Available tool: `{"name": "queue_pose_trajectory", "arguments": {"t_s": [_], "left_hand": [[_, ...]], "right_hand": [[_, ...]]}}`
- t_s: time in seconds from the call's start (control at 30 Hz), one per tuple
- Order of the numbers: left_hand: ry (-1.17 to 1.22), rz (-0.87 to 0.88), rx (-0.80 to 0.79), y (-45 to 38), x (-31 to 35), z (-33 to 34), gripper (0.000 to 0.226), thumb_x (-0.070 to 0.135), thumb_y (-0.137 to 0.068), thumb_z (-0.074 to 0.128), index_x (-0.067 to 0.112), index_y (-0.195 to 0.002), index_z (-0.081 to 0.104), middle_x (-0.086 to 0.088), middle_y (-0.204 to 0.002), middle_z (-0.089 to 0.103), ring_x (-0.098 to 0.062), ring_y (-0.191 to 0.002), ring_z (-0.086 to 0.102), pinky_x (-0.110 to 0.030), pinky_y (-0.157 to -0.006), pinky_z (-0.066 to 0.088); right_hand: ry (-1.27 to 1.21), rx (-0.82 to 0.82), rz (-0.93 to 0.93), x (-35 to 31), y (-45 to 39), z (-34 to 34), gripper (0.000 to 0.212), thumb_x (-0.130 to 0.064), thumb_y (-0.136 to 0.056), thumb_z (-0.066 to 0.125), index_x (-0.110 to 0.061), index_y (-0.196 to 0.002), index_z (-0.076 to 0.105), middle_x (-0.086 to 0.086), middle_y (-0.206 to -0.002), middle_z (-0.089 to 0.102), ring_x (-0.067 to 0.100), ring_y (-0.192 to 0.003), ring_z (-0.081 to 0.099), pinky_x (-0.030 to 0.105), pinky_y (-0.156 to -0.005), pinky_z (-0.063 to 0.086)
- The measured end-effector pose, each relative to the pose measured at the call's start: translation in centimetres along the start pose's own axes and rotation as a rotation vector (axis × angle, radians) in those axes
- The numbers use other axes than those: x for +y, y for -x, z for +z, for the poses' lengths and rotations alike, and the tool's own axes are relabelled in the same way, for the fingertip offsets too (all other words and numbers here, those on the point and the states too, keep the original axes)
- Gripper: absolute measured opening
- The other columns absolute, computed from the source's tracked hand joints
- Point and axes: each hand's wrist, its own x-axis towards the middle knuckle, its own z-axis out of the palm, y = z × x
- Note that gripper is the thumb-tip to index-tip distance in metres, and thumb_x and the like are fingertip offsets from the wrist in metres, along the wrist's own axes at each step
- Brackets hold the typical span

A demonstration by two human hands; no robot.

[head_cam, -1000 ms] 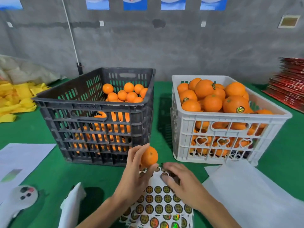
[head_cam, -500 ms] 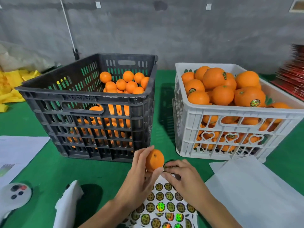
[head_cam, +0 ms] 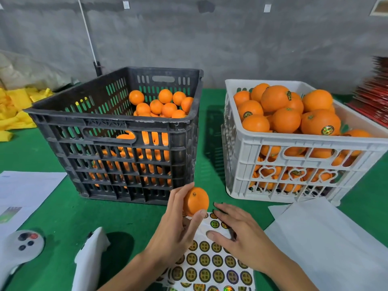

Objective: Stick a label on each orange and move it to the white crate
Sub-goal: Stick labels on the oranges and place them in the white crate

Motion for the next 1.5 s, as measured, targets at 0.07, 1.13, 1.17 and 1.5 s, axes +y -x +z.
{"name": "queue_pose_trajectory", "arguments": {"t_s": [0.07, 1.13, 1.17, 1.5], "left_hand": [[0.003, 0.009, -0.009, 0.0, 0.1, 0.0, 0.058, 0.057, -0.104, 0.052, 0.045, -0.154, 0.025, 0.018, -0.144, 0.035, -0.009, -0.112, 0.063, -0.028, -0.084, 0.061], [-0.056, 0.012, -0.078, 0.1, -0.5, 0.6, 0.058, 0.060, -0.103, 0.052, 0.045, -0.153, 0.025, 0.022, -0.142, 0.037, -0.002, -0.103, 0.067, -0.018, -0.079, 0.057], [-0.081, 0.017, -0.082, 0.1, -0.5, 0.6, 0.059, 0.061, -0.102, 0.052, 0.046, -0.153, 0.025, 0.023, -0.142, 0.036, -0.002, -0.101, 0.067, -0.019, -0.078, 0.058], [-0.160, 0.083, -0.105, -0.4, -0.3, 0.7, 0.064, 0.061, -0.101, 0.056, 0.045, -0.157, 0.027, 0.019, -0.150, 0.031, -0.002, -0.114, 0.059, -0.024, -0.087, 0.058]], "right_hand": [[-0.003, 0.002, -0.024, 0.1, 0.2, 0.0, 0.077, -0.082, -0.090, 0.037, -0.036, -0.151, 0.046, -0.030, -0.158, 0.028, -0.006, -0.146, 0.019, 0.015, -0.117, 0.008], [-0.274, 0.232, 0.126, -1.8, 0.1, 0.3, 0.012, -0.028, -0.095, 0.069, -0.030, -0.093, 0.081, -0.026, -0.100, 0.069, 0.001, -0.103, 0.056, 0.025, -0.092, 0.046], [-0.321, 0.281, 0.172, -1.9, 0.0, 0.1, 0.012, -0.024, -0.094, 0.070, -0.030, -0.089, 0.079, -0.023, -0.095, 0.070, 0.002, -0.098, 0.060, 0.026, -0.089, 0.049], [-0.493, 0.610, 0.184, -5.8, -0.6, -0.2, 0.014, -0.036, -0.096, 0.068, -0.035, -0.105, 0.078, -0.026, -0.109, 0.067, 0.002, -0.110, 0.062, 0.032, -0.093, 0.055]]}}
